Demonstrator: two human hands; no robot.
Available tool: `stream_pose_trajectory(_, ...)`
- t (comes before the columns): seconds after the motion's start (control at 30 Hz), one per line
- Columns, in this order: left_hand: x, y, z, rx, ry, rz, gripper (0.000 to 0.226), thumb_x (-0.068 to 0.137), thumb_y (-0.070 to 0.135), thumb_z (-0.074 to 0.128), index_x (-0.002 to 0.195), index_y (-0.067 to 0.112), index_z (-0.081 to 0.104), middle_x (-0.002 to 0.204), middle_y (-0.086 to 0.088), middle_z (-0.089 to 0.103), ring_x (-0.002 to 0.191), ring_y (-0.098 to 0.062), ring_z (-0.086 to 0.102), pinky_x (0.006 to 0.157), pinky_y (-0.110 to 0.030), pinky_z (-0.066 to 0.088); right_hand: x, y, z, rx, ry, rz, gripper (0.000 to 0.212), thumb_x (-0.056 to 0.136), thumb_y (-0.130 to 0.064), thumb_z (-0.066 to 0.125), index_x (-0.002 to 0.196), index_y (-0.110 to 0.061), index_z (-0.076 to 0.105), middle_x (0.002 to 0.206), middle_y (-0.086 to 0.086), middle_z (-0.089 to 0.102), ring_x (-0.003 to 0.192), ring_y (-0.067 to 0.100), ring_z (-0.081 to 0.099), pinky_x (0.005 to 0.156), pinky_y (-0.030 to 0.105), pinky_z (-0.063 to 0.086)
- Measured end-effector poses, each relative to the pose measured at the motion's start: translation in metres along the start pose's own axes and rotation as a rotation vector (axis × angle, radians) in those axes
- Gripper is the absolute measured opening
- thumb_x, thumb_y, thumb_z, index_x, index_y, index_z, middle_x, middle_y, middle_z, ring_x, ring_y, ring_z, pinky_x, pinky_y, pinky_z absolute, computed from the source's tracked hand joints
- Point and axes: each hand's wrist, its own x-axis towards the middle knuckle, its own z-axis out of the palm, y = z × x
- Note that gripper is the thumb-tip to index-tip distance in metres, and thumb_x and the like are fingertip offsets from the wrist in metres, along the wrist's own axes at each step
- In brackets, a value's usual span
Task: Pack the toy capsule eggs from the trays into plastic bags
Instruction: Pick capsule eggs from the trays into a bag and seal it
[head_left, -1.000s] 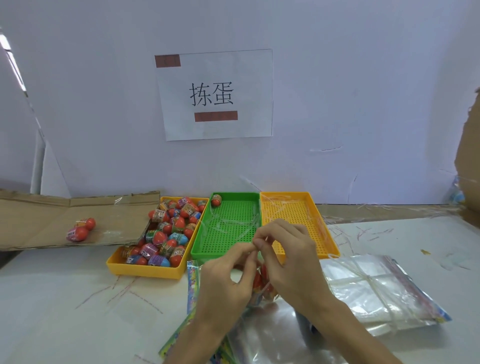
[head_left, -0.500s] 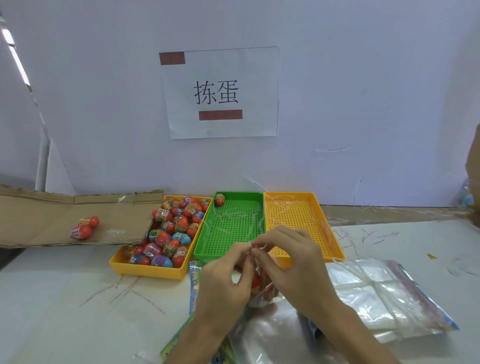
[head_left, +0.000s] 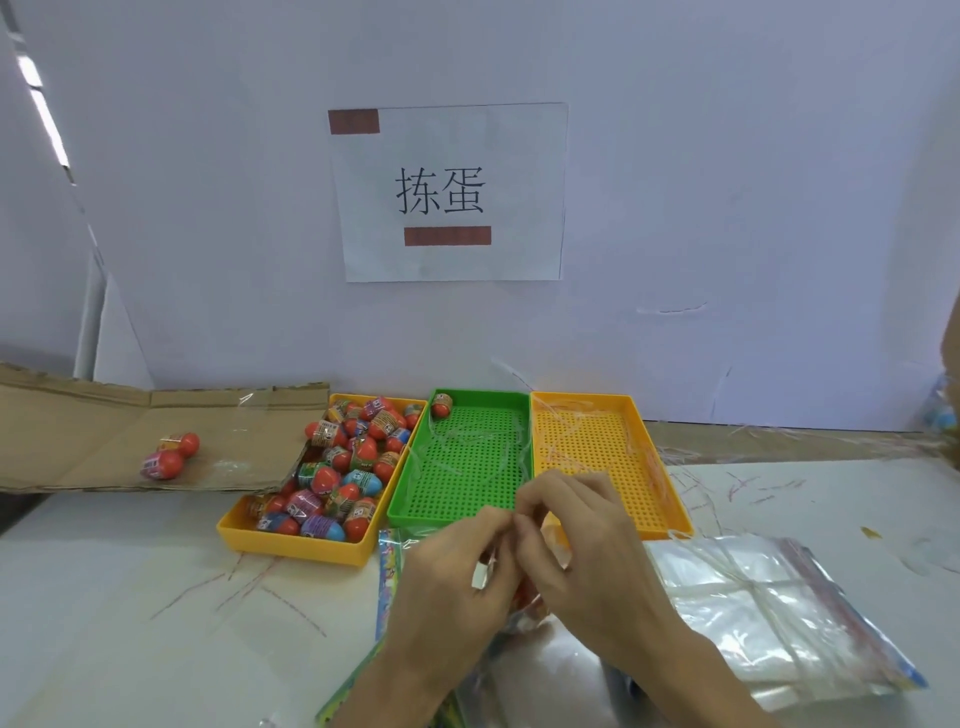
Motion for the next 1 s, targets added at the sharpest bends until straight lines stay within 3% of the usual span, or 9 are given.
stream_pose_trajectory(0.2,0.004,0.0,-0.002,0.0,0.001,0.045,0.007,0.099,0.022,0.057,0.099,0.025,0.064,0.075,0.011,0.066,0.066,-0.006,0.063,0.057,-0.033,0.052,0.001,0.002,0.001,0.067,-0.037,0.088,0.009,0.089,-0.025,0.049,0.084,-0.021,0.054,0.078,-0.015,0.056,0.087,0.002,0.047,0.082,0.017,0.034)
stream_pose_trajectory(0.37,0.003,0.001,-0.004,-0.071,0.028,-0.036,0.01,0.1,0.025,0.055,0.103,0.028,0.063,0.077,0.01,0.068,0.068,-0.007,0.067,0.059,-0.034,0.055,0.003,0.001,-0.004,0.138,0.014,0.049,0.005,0.092,-0.029,0.057,0.094,-0.026,0.061,0.088,-0.021,0.062,0.087,-0.01,0.055,0.086,0.017,0.038)
stream_pose_trajectory(0.43,0.002,0.002,-0.004,-0.067,0.04,-0.048,0.011,0.1,0.025,0.053,0.105,0.028,0.062,0.078,0.01,0.069,0.069,-0.008,0.068,0.059,-0.036,0.056,0.002,0.002,-0.004,0.125,0.007,0.013,0.009,0.091,-0.03,0.063,0.099,-0.027,0.065,0.092,-0.023,0.065,0.088,-0.007,0.06,0.09,0.022,0.04)
stream_pose_trajectory(0.7,0.0,0.001,-0.003,0.031,0.032,-0.025,0.026,0.099,0.024,0.051,0.102,0.007,0.071,0.076,0.004,0.068,0.065,-0.012,0.065,0.057,-0.038,0.055,-0.001,0.01,0.003,-0.004,0.069,-0.07,0.014,0.093,-0.028,0.065,0.093,-0.02,0.077,0.095,-0.013,0.073,0.091,0.003,0.065,0.088,0.033,0.045)
stream_pose_trajectory(0.87,0.001,0.0,-0.003,0.04,0.041,0.007,0.024,0.098,0.024,0.055,0.089,0.007,0.069,0.07,0.002,0.064,0.06,-0.017,0.061,0.053,-0.039,0.053,-0.002,0.008,0.006,-0.017,0.093,-0.109,0.011,0.091,-0.02,0.067,0.087,-0.016,0.076,0.088,-0.009,0.073,0.082,0.01,0.067,0.085,0.032,0.044)
stream_pose_trajectory(1.0,0.0,-0.001,-0.002,0.064,0.036,0.056,0.021,0.096,0.023,0.06,0.089,0.006,0.071,0.07,0.002,0.065,0.06,-0.017,0.06,0.053,-0.039,0.052,-0.001,0.007,0.004,-0.037,0.124,-0.157,0.007,0.083,-0.009,0.072,0.078,-0.012,0.072,0.077,-0.006,0.069,0.074,0.013,0.063,0.083,0.03,0.042)
